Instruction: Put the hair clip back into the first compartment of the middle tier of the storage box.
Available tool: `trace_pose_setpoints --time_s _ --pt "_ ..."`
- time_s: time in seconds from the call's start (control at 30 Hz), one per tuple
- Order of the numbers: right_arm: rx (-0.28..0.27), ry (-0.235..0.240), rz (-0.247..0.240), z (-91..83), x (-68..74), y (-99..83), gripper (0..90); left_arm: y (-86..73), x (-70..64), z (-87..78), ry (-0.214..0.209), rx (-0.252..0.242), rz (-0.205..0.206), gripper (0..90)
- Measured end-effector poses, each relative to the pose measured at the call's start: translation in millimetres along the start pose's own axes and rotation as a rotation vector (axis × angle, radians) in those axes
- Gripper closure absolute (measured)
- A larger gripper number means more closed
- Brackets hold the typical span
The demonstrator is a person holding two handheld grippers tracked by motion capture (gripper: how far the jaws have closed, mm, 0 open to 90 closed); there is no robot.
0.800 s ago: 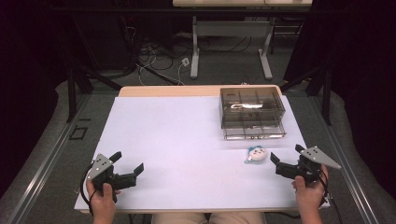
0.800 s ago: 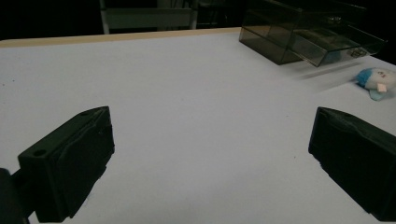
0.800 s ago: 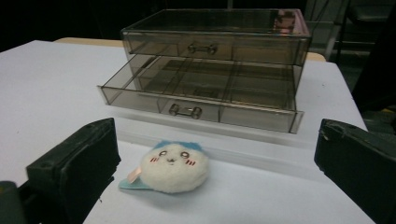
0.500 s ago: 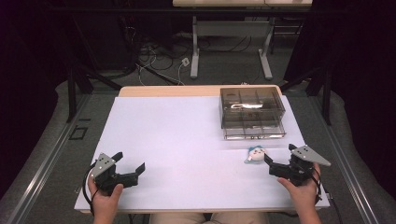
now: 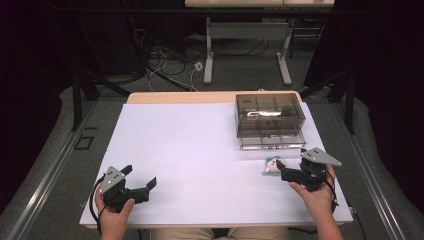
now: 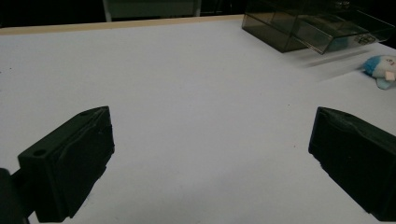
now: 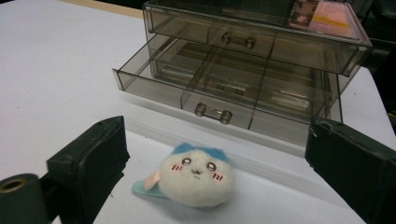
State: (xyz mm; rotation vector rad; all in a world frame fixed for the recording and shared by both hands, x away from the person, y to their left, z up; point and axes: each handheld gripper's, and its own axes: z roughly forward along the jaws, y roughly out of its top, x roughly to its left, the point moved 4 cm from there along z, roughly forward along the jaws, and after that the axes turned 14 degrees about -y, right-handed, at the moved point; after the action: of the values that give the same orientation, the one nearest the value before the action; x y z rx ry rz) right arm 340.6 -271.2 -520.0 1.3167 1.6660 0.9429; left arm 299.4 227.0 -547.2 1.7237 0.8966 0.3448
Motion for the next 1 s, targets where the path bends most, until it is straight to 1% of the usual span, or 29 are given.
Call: trace_pose_setpoints --time_s 0.03,0.07,0.17,0.2,0.3,0.37,0.4,0.43,0.47,0.5,0.53,0.67,0.7,0.73,0.77,0.83,0.9,0.97,1.0 --pt "0.003 0.008 -0.011 2.0 1.2 1.5 7.0 -0.4 -0.2 -0.5 0.003 -0.002 0.002 0.3" --pt "0.008 -0.002 -0.031 6.2 3.9 4.5 7.8 -0.7 -0.5 -2.1 0.007 0.003 0.001 0.3" --pt "0.018 -0.001 -0.035 10.4 6.9 8.8 9.6 -0.7 0.5 -4.7 0.018 0.002 0.000 0.3" --pt "0.020 0.001 -0.035 11.9 7.8 10.1 10.1 -0.8 0.8 -5.0 0.024 -0.010 -0.002 0.3" --pt "0.031 -0.001 -0.034 14.0 8.9 12.3 10.6 -1.2 1.7 -6.9 0.028 -0.014 -0.006 0.3" --pt "0.038 0.007 -0.036 16.4 9.7 13.8 11.4 -1.3 2.6 -8.1 0.030 -0.019 -0.011 0.3" --pt "0.042 0.001 -0.034 17.4 10.5 14.3 11.9 -1.4 2.8 -8.2 0.031 -0.020 -0.012 0.3" --pt "0.051 0.005 -0.034 18.1 10.7 14.8 12.7 -1.7 3.1 -8.2 0.031 -0.018 -0.011 0.3" --pt "0.065 -0.002 -0.039 20.0 10.1 15.1 14.4 -2.2 3.2 -8.3 0.031 -0.015 -0.009 0.3" --pt "0.079 -0.003 -0.039 21.2 10.1 15.1 14.6 -3.3 3.5 -7.7 0.032 -0.009 -0.008 0.3" --pt "0.080 -0.002 -0.038 23.3 9.9 15.5 14.5 -3.6 3.7 -7.7 0.032 -0.003 -0.009 0.3" --pt "0.122 0.004 -0.025 30.5 10.6 18.0 14.6 -4.2 4.2 -8.2 0.038 -0.005 -0.011 0.3" --pt "0.122 0.004 -0.025 30.5 10.6 18.0 14.6 -4.2 4.2 -8.2 0.038 -0.005 -0.011 0.3" --pt "0.151 0.013 -0.010 33.7 10.9 19.0 14.6 -4.3 4.4 -8.7 0.038 -0.003 -0.017 0.3" --pt "0.163 0.011 -0.009 35.3 10.2 19.0 14.6 -4.6 4.7 -9.1 0.038 0.003 -0.013 0.3" --pt "0.188 0.009 -0.006 36.1 11.0 18.2 14.6 -4.9 4.1 -8.0 0.040 -0.001 -0.018 0.3" --pt "0.191 0.011 -0.010 36.9 11.1 17.3 14.6 -5.1 3.9 -7.7 0.042 -0.001 -0.019 0.3" --pt "0.215 0.009 -0.008 38.9 12.0 13.4 14.7 -5.6 3.2 -6.5 0.045 -0.002 -0.016 0.3" --pt "0.220 0.008 -0.013 40.1 11.2 11.9 14.9 -5.9 2.3 -6.1 0.047 0.005 -0.012 0.3"
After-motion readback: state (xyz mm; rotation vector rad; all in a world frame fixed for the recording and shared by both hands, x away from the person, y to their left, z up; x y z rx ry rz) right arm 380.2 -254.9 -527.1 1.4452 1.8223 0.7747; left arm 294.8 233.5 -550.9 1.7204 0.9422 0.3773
